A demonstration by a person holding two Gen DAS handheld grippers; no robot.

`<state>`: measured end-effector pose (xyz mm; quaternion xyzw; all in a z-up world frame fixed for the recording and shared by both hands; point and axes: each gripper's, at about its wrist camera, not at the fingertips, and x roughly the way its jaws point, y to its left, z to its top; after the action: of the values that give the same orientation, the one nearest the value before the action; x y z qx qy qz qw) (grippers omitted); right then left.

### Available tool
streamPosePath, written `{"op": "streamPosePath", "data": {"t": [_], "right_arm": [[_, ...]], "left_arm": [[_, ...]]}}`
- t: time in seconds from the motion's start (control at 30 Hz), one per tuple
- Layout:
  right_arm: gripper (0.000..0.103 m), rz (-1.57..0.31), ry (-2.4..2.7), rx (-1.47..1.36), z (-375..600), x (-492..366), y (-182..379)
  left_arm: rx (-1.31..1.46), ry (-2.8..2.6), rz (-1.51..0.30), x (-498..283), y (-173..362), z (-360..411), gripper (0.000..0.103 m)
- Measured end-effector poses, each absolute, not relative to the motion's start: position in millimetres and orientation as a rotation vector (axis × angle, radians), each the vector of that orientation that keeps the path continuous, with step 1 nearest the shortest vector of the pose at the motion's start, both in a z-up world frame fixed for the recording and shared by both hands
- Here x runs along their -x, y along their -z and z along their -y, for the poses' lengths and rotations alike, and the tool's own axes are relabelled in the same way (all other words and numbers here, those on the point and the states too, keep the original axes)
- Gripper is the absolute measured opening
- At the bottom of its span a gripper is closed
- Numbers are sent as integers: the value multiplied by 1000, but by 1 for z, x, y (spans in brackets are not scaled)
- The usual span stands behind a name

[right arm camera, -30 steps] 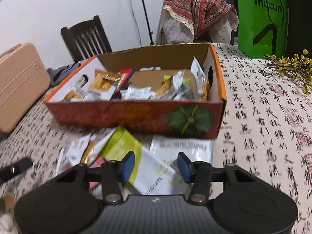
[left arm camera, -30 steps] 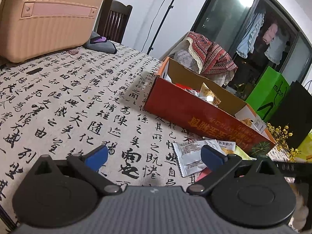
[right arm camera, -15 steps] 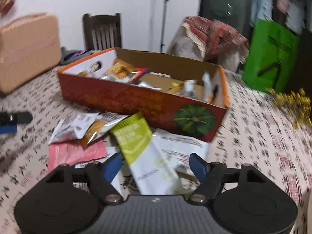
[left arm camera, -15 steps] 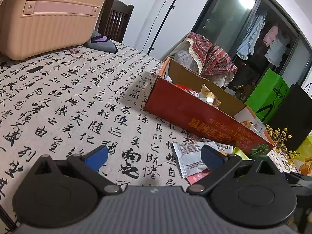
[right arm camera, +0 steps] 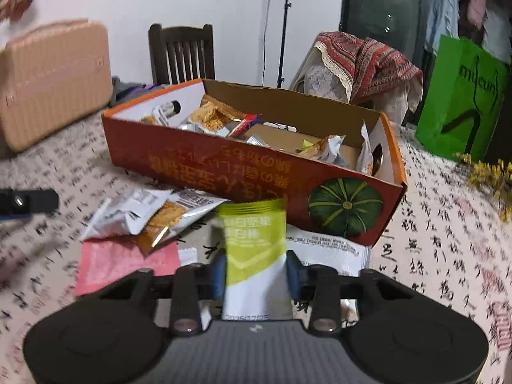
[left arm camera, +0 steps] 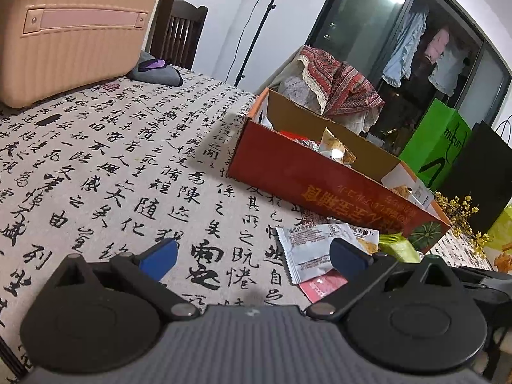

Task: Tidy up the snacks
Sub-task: 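Grasp a white packet with the left gripper while the right holds the green bar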

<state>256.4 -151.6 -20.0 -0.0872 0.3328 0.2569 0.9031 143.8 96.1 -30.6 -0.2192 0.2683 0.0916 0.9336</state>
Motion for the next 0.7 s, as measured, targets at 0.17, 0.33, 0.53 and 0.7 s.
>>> {"op": "streamPosePath", "data": {"t": [0.17, 0.33, 0.53, 0.7], "right_arm": [[36, -618, -497, 118, 168, -238, 7], [36, -566, -433, 52, 188, -221, -4], [36, -541, -398, -69, 204, -219, 0], [36, -586, -368, -129, 211, -231, 18]], "left_arm": [[424, -192, -557, -146, 31, -92, 103], [417, -195, -554, -145, 31, -91, 103], [413, -194, -557, -146, 31, -91, 103], [370, -215, -562, -148, 30, -85, 103]]}}
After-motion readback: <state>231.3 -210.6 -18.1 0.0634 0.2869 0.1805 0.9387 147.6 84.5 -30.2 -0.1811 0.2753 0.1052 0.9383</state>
